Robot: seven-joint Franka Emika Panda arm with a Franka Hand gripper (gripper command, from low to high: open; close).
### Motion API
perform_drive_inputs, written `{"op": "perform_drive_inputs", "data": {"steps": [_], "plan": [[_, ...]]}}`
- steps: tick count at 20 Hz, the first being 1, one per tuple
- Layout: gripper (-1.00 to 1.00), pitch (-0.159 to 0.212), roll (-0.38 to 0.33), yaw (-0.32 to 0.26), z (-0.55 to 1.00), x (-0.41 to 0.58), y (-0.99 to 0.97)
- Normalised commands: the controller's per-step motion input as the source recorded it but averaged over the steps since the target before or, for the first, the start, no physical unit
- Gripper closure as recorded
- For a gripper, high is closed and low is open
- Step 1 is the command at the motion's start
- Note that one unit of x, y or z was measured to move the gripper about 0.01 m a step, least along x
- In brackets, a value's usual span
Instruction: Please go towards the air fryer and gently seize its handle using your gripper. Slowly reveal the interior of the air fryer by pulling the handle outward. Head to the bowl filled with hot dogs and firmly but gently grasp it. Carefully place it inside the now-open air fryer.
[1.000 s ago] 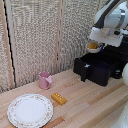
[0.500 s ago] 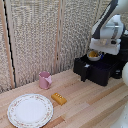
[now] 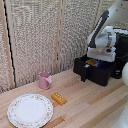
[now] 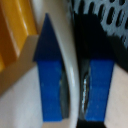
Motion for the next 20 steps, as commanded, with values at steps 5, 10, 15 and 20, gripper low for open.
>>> {"op": "perform_drive_inputs", "data": {"steps": [5,10,15,20], "plan": [[-1.0,0.097,-0.028,-0.04,-0.01,-0.111,-0.03],[-1.0,0.0,-0.03,-0.046,0.17,-0.256,0.19],[-1.0,0.001,0.007,-0.015,0.29,-0.214,0.43],[-1.0,0.001,0.023,-0.025,0.55,0.026,0.14]]}}
